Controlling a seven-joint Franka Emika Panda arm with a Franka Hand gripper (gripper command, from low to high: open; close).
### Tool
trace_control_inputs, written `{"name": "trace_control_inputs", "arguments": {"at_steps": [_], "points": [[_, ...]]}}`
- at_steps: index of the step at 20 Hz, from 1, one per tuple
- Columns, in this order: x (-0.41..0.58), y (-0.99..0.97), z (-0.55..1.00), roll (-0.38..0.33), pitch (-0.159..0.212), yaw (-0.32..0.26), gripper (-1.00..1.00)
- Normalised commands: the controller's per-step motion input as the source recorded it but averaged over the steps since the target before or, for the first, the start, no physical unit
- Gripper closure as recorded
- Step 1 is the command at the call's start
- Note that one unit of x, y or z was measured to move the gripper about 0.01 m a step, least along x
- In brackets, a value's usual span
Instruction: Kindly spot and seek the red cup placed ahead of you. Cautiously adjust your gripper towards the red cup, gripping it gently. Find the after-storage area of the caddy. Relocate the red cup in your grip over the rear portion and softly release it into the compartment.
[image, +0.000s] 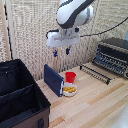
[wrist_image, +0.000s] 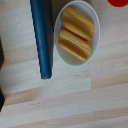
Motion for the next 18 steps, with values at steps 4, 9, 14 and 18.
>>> {"name": "trace_control_inputs", "arguments": {"at_steps": [4, 9, 14, 18], "points": [[0.032, -0.80, -0.14, 0.081, 0.021, -0.086, -1.00], [0.006, -0.80, -0.11, 0.091, 0.040, -0.085, -1.00], [0.043, -0.71, -0.15, 0.096, 0.018, -0.044, -1.00], [0.143, -0.55, -0.24, 0.074, 0.000, -0.005, -1.00]]}}
